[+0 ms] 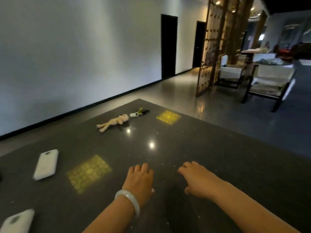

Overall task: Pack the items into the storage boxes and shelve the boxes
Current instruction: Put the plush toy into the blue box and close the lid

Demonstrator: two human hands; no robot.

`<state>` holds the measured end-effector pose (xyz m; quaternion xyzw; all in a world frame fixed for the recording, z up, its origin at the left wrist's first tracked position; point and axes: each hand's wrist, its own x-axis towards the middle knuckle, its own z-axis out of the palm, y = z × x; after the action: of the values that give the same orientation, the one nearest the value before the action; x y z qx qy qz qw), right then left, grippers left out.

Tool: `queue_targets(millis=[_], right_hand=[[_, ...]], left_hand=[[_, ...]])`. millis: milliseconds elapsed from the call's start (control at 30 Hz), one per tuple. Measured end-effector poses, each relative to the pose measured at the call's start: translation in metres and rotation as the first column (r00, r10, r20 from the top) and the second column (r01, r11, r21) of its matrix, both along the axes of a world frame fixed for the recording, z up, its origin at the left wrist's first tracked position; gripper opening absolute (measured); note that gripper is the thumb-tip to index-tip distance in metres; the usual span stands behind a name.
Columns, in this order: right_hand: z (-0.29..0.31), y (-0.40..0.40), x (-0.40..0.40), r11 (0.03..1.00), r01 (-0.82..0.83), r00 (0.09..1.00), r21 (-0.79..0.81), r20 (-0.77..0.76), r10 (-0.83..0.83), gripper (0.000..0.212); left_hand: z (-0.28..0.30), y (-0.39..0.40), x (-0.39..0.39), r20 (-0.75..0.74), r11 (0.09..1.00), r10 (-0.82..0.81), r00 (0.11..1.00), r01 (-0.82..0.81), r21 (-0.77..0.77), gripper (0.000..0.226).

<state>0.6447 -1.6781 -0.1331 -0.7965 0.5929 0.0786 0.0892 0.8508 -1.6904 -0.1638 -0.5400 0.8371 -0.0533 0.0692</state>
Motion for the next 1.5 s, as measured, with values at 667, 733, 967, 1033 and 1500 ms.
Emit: queue_targets(millis=[667, 733, 967, 1033, 1500], right_hand=[[-0.055, -0.312, 0.212, 0.983, 0.078, 0.974, 0.168, 0.199, -0.111, 0.086], [-0.055, -0.348, 0.227, 0.988, 0.111, 0.963, 0.106, 0.235, -0.133, 0.087], [-0.087, -0.449, 0.266, 0.932, 0.346, 0.788, 0.106, 0.506, -0.350, 0.057], [-0.101, -0.460, 0.271, 0.914, 0.389, 0.762, 0.116, 0.517, -0.390, 0.059], [-0.113, -0.345, 0.218, 0.927, 0.375, 0.792, -0.025, 0.529, -0.306, 0.021]], left_hand=[[-0.117, -0.220, 0.205, -0.109, 0.815, 0.442, 0.890, -0.348, 0.463, 0.095], [-0.123, -0.221, 0.205, -0.133, 0.821, 0.440, 0.888, -0.338, 0.459, 0.095], [-0.126, -0.223, 0.206, -0.124, 0.800, 0.439, 0.890, -0.324, 0.505, 0.094], [-0.125, -0.222, 0.205, -0.119, 0.798, 0.437, 0.891, -0.324, 0.509, 0.094], [-0.113, -0.217, 0.204, -0.115, 0.798, 0.457, 0.882, -0.350, 0.492, 0.092]])
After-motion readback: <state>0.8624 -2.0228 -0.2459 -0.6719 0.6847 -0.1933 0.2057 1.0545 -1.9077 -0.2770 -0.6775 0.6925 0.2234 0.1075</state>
